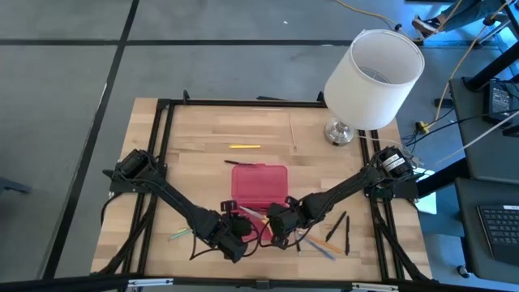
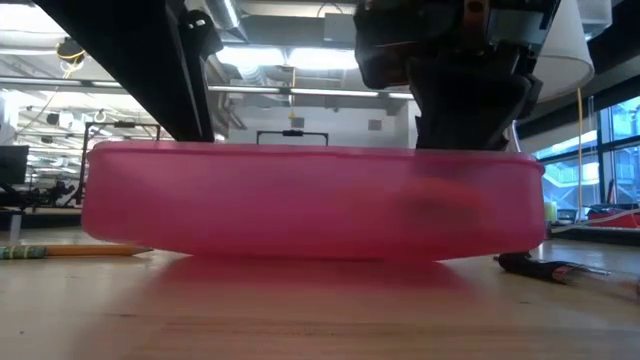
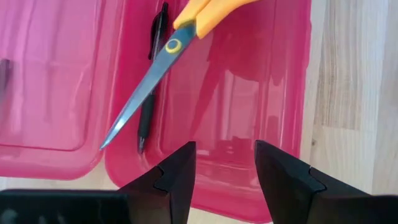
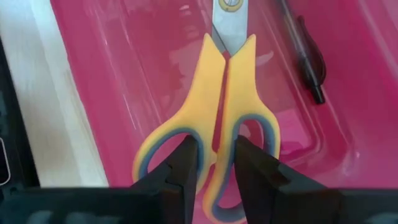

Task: Pick & place school supplies into a supply box
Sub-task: Put the yellow scissors into the red supply box

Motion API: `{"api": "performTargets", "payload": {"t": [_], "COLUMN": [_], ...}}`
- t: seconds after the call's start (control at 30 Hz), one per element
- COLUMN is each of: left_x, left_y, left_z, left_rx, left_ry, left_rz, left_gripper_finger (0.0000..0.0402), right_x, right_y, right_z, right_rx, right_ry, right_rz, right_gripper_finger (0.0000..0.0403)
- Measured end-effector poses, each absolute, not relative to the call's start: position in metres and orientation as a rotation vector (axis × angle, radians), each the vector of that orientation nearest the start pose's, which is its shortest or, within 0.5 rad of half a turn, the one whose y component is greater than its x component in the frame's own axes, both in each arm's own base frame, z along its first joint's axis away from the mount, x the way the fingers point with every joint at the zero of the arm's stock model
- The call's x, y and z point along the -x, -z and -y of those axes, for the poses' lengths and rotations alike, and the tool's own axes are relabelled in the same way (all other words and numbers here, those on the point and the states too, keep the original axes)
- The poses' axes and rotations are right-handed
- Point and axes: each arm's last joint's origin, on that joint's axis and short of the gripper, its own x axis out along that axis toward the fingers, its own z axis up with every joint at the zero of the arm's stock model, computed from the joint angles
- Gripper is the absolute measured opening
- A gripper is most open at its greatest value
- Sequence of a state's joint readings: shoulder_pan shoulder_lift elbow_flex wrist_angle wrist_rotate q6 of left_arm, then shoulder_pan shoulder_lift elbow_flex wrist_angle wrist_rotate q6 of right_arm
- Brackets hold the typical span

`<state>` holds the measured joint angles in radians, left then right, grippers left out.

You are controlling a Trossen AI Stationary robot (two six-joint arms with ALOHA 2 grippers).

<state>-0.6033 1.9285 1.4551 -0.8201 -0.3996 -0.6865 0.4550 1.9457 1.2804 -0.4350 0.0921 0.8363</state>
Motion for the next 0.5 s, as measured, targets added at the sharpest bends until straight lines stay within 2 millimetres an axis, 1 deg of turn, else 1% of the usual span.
{"api": "performTargets", "payload": {"t": [0.13, 0.23, 0.37, 0.5], "left_x": [-0.322, -0.322, -0.319, -0.319], "left_y": [-0.202, -0.199, -0.193, -0.191], "left_z": [0.208, 0.208, 0.206, 0.205], "left_rx": [-0.013, -0.012, -0.016, -0.015], "left_ry": [-0.216, -0.215, -0.226, -0.236], "left_rz": [-1.106, -1.104, -1.119, -1.127], "left_gripper_finger": [0.0157, 0.0157, 0.0157, 0.0157], "right_x": [-0.351, -0.352, -0.354, -0.355], "right_y": [-0.159, -0.155, -0.143, -0.137], "right_z": [-0.170, -0.170, -0.172, -0.173], "right_rx": [-0.447, -0.449, -0.448, -0.449], "right_ry": [0.135, 0.131, 0.122, 0.123], "right_rz": [-1.115, -1.133, -1.165, -1.182], "right_gripper_finger": [0.0095, 0.0095, 0.0095, 0.0095]}}
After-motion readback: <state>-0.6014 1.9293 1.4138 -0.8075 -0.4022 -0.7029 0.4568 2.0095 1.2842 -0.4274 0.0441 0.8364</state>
